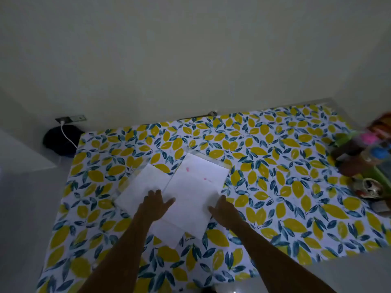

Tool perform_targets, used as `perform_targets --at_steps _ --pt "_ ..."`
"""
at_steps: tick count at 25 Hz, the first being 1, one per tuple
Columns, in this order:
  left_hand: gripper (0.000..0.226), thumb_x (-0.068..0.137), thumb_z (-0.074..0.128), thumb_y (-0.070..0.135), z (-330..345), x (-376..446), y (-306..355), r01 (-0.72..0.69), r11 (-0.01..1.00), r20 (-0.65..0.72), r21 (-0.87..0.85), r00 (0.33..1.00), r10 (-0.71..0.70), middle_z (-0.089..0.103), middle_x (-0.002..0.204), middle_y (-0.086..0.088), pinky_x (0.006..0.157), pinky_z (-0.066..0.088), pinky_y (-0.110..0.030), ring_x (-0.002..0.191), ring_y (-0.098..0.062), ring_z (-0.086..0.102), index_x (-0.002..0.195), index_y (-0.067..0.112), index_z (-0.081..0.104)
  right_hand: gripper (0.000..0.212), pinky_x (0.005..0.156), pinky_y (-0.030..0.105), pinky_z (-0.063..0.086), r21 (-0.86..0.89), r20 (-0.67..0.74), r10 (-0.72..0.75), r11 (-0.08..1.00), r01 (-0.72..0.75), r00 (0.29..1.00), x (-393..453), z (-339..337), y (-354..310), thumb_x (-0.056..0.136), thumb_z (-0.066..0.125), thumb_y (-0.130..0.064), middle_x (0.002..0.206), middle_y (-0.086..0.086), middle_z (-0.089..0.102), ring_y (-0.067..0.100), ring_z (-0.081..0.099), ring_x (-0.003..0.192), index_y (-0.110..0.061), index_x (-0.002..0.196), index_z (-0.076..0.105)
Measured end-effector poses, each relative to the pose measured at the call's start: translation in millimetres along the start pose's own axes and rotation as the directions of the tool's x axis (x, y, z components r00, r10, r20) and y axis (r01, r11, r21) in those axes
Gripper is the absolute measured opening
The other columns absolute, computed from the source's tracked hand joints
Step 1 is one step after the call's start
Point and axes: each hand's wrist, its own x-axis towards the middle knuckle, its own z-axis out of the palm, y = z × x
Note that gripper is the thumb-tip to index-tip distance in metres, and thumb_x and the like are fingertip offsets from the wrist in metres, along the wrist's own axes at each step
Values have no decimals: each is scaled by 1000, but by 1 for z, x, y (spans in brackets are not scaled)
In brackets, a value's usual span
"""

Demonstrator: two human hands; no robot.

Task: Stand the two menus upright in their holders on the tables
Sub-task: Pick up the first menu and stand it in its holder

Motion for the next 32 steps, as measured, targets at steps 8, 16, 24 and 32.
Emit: perform_targets --at_steps 8,16,24,32 --pt "89 82 56 65 31 13 12 39 999 -64 13 997 -38 34 140 -27 104 39 -51 125 -45 39 144 6 31 36 71 32 44 282 -151 48 959 -3 987 10 22 6 88 63 -24 103 17 68 36 66 96 -7 114 44" --pt "58 86 65 43 28 -34 9 99 885 -28 -454 992 -125 58 130 -16 97 46 -41 117 -36 56 133 12 50 40 75 34 50 401 -178 -13 912 85 984 -19 -7 36 84 48 -3 115 12 63 29 61 97 -18 120 56" --pt "40 81 61 -10 1 -116 12 -118 671 -56 -732 992 114 69 106 -13 54 48 -18 75 -19 65 115 9 69 41 58 25 57 650 -138 -74 745 147 988 -82 -89 52 86 52 9 105 -3 73 15 71 86 -19 104 76" --pt "18 86 70 34 -62 -97 51 -401 785 -399 -472 891 216 72 92 9 78 49 -24 85 -8 66 97 22 77 19 69 18 47 290 -385 -351 832 474 853 -48 -143 22 94 61 -36 95 -10 68 6 64 80 -26 107 70"
